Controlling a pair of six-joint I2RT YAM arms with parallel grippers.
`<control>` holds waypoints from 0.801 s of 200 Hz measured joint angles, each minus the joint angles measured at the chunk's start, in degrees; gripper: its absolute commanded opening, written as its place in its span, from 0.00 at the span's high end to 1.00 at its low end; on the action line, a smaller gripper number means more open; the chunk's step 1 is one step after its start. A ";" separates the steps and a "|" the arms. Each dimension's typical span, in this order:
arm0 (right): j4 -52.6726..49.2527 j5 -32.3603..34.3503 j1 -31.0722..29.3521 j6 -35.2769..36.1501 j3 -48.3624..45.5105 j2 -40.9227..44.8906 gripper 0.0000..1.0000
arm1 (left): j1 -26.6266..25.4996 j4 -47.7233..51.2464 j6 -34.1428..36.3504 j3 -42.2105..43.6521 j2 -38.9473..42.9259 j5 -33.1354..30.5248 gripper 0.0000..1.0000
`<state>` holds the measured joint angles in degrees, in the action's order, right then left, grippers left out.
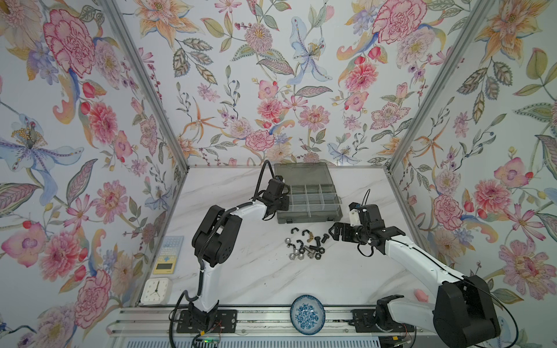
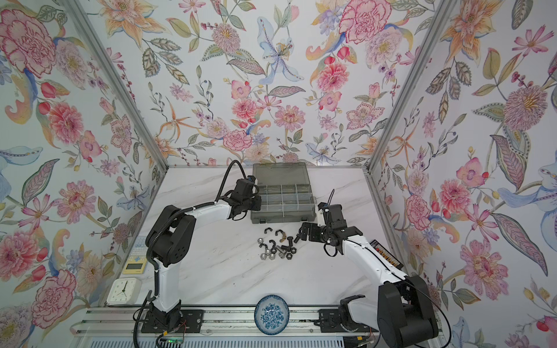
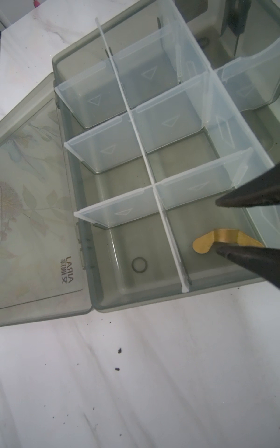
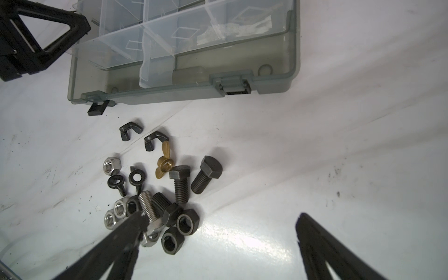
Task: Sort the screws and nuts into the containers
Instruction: 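Open the left gripper to drop the wing nut into the compartment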
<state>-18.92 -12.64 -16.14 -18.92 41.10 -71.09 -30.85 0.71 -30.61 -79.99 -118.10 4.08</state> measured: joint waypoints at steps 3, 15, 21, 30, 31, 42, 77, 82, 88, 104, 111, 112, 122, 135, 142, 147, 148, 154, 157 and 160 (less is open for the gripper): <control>0.02 0.00 0.00 0.00 0.00 0.00 0.00 | 0.00 0.00 0.33 0.00 0.00 0.04 0.58; 0.04 0.02 -0.02 0.00 0.00 0.07 0.01 | 0.00 -0.33 -0.04 0.00 0.00 0.00 0.53; 0.04 0.02 -0.02 -0.02 -0.02 0.13 0.01 | 0.00 -0.48 -0.20 0.00 0.02 0.00 0.53; 0.04 0.00 -0.04 0.00 -0.04 0.20 0.01 | 0.00 -0.59 -0.20 0.00 0.07 0.04 0.53; 0.04 0.02 -0.04 0.00 -0.04 0.22 0.01 | 0.00 -0.61 -0.22 0.00 0.09 0.04 0.53; 0.07 0.00 -0.04 0.00 -0.09 0.31 0.01 | 0.00 -0.59 -0.22 0.02 0.26 0.04 0.52; 0.02 0.20 -0.04 -0.02 -0.87 0.85 0.01 | -0.94 -0.42 -0.22 1.97 5.25 0.00 0.47; 0.09 0.24 -0.04 -0.02 -1.03 0.96 0.01 | -1.18 -0.35 -0.22 2.34 6.32 -0.20 0.47; 0.02 0.42 -0.04 -0.04 -1.16 1.14 0.01 | -1.62 -0.37 -0.24 2.80 7.67 -0.26 0.46; 0.07 0.72 -0.02 -0.02 -1.49 1.66 0.01 | -3.82 -0.90 -0.68 4.96 11.89 -0.42 0.45; 0.04 0.90 -0.02 -0.02 -1.57 1.84 0.01 | -5.03 -1.27 -1.03 6.19 13.53 -0.46 0.44; 0.04 0.90 -0.02 -0.02 -1.57 1.88 0.01 | -5.16 -1.33 -1.11 6.36 13.70 -0.46 0.44; 0.07 1.05 -0.04 -0.02 -1.57 2.01 0.01 | -7.32 -1.97 -1.99 8.50 15.72 -0.87 0.43; 0.07 1.07 -0.02 -0.02 -1.60 2.23 0.01 | -10.38 -2.43 -3.56 11.04 17.09 -1.51 0.41; 0.07 1.07 -0.02 0.00 -1.60 2.29 0.01 | -11.96 -2.54 -4.44 12.13 17.20 -1.70 0.41; 0.07 1.05 -0.02 0.00 -1.60 2.32 0.01 | -13.11 -2.67 -5.11 13.00 17.18 -1.77 0.41; 0.07 1.05 -0.02 0.00 -1.60 2.32 0.01 | -13.25 -2.67 -5.20 13.11 17.18 -1.77 0.41; 0.07 1.03 -0.02 0.02 -1.60 2.32 0.01 | -14.47 -2.86 -6.14 14.32 17.18 -1.88 0.41; 0.07 1.01 -0.02 0.02 -1.60 2.32 0.01 | -15.04 -2.89 -6.64 14.88 17.18 -1.90 0.41; 0.07 0.98 -0.02 0.02 -1.60 2.32 0.01 | -15.65 -2.93 -7.17 15.50 17.18 -1.90 0.41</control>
<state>-18.85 -11.66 -16.16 -18.90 39.51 -68.77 -46.50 -2.22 -37.78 -64.49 -100.92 2.17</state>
